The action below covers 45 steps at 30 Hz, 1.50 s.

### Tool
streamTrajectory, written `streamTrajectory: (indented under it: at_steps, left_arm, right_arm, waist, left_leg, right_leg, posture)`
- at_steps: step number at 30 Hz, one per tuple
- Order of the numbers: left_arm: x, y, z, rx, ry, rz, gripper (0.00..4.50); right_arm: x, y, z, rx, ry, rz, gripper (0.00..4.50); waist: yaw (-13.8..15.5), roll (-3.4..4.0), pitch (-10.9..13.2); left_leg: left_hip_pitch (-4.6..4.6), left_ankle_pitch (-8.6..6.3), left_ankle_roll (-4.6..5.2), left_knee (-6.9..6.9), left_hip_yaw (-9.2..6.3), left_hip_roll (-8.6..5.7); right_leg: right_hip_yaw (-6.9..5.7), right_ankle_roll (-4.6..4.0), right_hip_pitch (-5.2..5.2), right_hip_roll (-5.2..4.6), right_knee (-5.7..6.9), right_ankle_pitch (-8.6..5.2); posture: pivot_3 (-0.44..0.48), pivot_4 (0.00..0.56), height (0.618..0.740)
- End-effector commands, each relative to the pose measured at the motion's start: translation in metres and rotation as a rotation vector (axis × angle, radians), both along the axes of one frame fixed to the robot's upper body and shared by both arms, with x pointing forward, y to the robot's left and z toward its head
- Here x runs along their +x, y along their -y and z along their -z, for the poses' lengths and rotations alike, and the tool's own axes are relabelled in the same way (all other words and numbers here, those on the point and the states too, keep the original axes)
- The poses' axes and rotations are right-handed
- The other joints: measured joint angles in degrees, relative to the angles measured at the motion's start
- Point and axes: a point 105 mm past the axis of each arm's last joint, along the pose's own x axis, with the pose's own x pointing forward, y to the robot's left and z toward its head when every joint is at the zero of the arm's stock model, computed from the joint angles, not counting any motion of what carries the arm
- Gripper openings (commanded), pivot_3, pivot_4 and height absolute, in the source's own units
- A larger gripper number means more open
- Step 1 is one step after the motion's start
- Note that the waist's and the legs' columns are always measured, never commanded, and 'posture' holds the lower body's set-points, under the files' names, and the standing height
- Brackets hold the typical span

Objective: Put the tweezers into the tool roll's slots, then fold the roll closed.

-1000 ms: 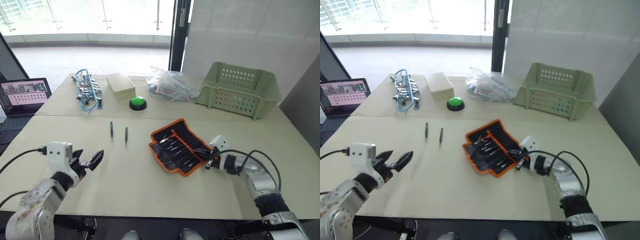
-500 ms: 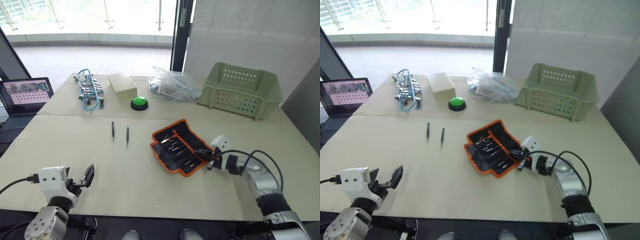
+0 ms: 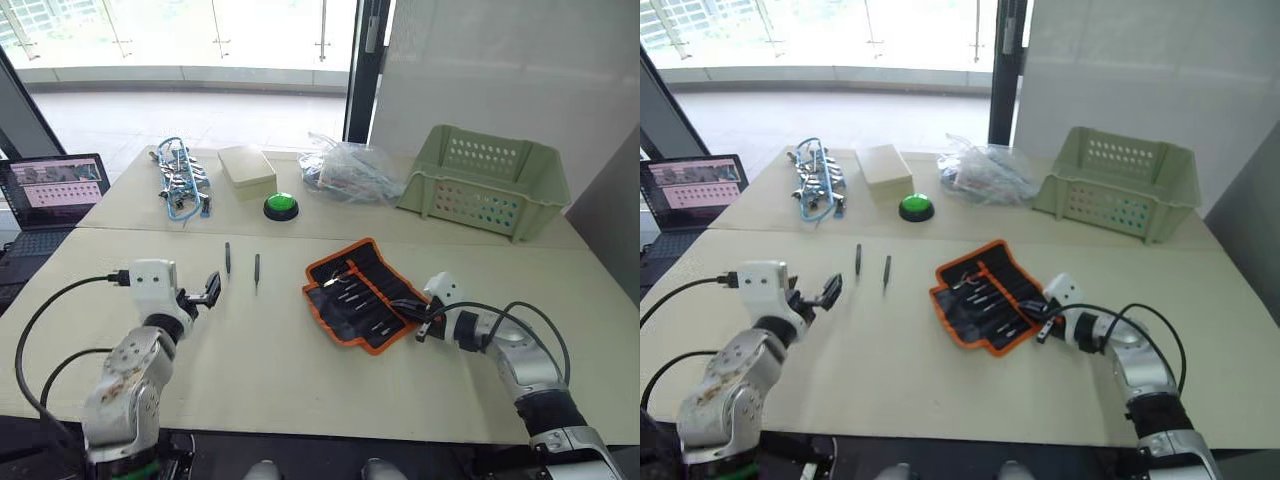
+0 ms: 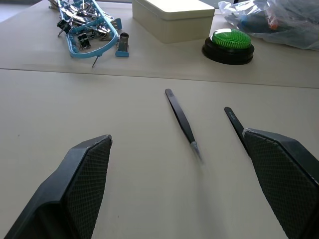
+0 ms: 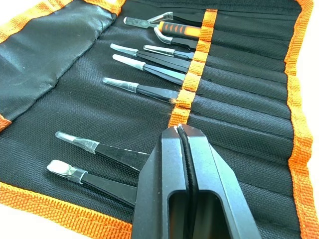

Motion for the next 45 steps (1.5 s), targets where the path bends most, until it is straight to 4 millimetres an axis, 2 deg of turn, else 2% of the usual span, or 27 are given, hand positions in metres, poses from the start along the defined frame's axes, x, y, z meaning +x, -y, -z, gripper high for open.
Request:
streamTrajectory:
  at_steps: [1,3,7,11,17,20,26,31,36,40,42,44,45]
  left_arm:
    - [0.021,0.002,0.005,0.027,-0.05,0.013,4.47]
    - [0.037,0.005,0.004,-0.011,-0.069,0.001,4.47]
    - [0.052,0.007,0.006,-0.038,-0.075,-0.018,4.47]
    - [0.064,0.01,0.022,-0.058,-0.116,-0.056,4.47]
    - [0.076,0.031,0.036,-0.072,-0.169,-0.015,4.47]
    - [0.081,0.032,0.044,-0.076,-0.212,-0.025,3.65]
    - [0.086,0.032,0.042,-0.058,-0.223,-0.043,1.69]
    - [0.083,0.021,0.044,-0.043,-0.219,-0.087,0.05]
    - [0.077,0.003,0.035,0.029,-0.156,-0.137,0.05]
    - [0.075,-0.001,0.014,0.062,-0.077,-0.136,0.05]
    - [0.075,0.005,-0.002,0.087,-0.02,-0.096,0.05]
    - [0.075,0.025,-0.024,0.266,0.06,0.031,0.05]
    - [0.074,0.039,-0.031,0.29,0.084,0.107,0.05]
  right_arm:
    - [-0.013,0.006,0.038,-0.077,-0.152,0.013,0.0]
    - [-0.01,0.005,0.036,-0.075,-0.145,0.014,0.0]
    - [-0.007,0.007,0.033,-0.073,-0.135,0.029,0.0]
    - [-0.006,0.006,0.032,-0.067,-0.132,0.032,0.0]
    - [-0.007,0.003,0.031,-0.064,-0.131,0.025,0.0]
    - [-0.005,0.003,0.029,-0.064,-0.127,0.027,0.0]
    - [-0.007,0.003,0.03,-0.063,-0.127,0.029,0.0]
    - [-0.009,0.001,0.03,-0.057,-0.13,0.029,0.0]
    - [-0.011,0.0,0.03,-0.054,-0.13,0.027,0.0]
    - [-0.011,0.001,0.031,-0.056,-0.131,0.03,0.0]
    - [-0.011,0.001,0.031,-0.057,-0.131,0.033,0.0]
    - [-0.011,0.002,0.032,-0.056,-0.13,0.037,0.0]
    - [-0.011,0.002,0.033,-0.056,-0.13,0.041,0.0]
  waist:
    - [-0.2,-0.01,0.0]
    - [-0.2,-0.04,0.0]
    - [-0.5,-0.08,0.0]
    - [-0.6,-0.08,0.0]
    - [-0.6,-0.08,0.0]
    - [-0.5,-0.07,0.0]
    - [-0.3,-0.05,0.0]
    - [-0.1,-0.05,0.0]
    - [-0.2,-0.05,0.0]
    - [-0.4,-0.05,0.0]
    - [-0.4,-0.06,0.0]
    - [-0.4,-0.12,0.1]
    - [-0.4,-0.13,0.1]
  left_leg:
    - [0.0,0.0,0.0,-0.08,0.0,0.0]
    - [-0.02,0.0,0.0,-0.17,0.0,0.0]
    - [-0.07,0.01,-0.01,-0.2,0.0,0.0]
    - [-0.05,0.04,-0.05,-0.27,0.01,0.0]
    - [-0.05,0.09,-0.12,-0.28,0.0,-0.01]
    - [-0.04,0.09,-0.12,-0.28,0.0,-0.02]
    - [-0.03,0.11,-0.14,-0.28,0.0,-0.05]
    - [-0.03,0.11,-0.14,-0.29,-0.01,-0.05]
    - [-0.04,0.11,-0.14,-0.37,0.0,-0.04]
    - [-0.12,0.11,-0.15,-0.47,0.01,-0.03]
    - [-0.18,0.11,-0.15,-0.48,0.0,-0.02]
    - [-0.23,0.12,-0.16,-0.48,0.0,-0.02]
    - [-0.26,0.13,-0.18,-0.48,0.0,-0.02]
  right_leg:
    - [0.0,0.0,-0.05,0.0,0.0,0.0]
    - [0.0,0.0,-0.12,0.0,0.0,0.0]
    - [0.0,-0.01,-0.2,-0.03,0.02,0.0]
    - [0.0,-0.01,-0.23,-0.03,0.03,0.0]
    - [0.0,0.0,-0.24,-0.03,0.08,0.0]
    - [0.0,0.0,-0.24,-0.04,0.09,0.0]
    - [0.0,0.01,-0.23,-0.05,0.11,0.0]
    - [0.0,0.02,-0.24,-0.06,0.1,0.0]
    - [0.01,0.02,-0.31,-0.06,0.1,0.0]
    - [0.02,0.0,-0.48,-0.05,0.13,0.0]
    - [0.02,0.0,-0.54,-0.05,0.13,0.01]
    - [0.01,0.0,-0.57,-0.05,0.12,0.01]
    - [0.01,0.0,-0.59,-0.04,0.11,0.01]
  posture:
    - [0.0,0.15,0.74]
    - [0.0,0.15,0.74]
    - [0.0,0.15,0.74]
    - [0.0,0.15,0.74]
    - [0.0,0.15,0.74]
    - [0.0,0.15,0.74]
    - [0.0,0.15,0.74]
    - [0.0,0.15,0.74]
    - [0.0,0.15,0.74]
    - [0.0,0.15,0.74]
    - [0.0,0.15,0.74]
    - [0.0,0.15,0.74]
    - [0.0,0.15,0.74]
